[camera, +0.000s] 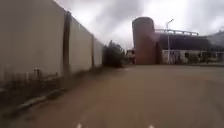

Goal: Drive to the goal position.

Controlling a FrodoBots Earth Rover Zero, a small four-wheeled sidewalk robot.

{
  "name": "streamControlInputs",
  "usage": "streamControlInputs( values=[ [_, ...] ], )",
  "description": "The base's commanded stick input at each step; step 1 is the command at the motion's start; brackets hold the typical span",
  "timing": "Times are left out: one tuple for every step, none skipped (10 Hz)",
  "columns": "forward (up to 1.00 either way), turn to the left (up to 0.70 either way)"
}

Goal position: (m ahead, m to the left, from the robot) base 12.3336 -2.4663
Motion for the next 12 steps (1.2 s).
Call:
streamControlInputs(
  values=[
    [1.0,0.07],
    [1.0,0.07],
    [1.0,0.07],
    [1.0,0.07],
    [1.0,0.07],
    [1.0,0.07],
    [1.0,0.07],
    [1.0,0.07],
    [1.0,0.07],
    [1.0,0.07],
    [1.0,0.07],
    [1.0,0.07]
  ],
)
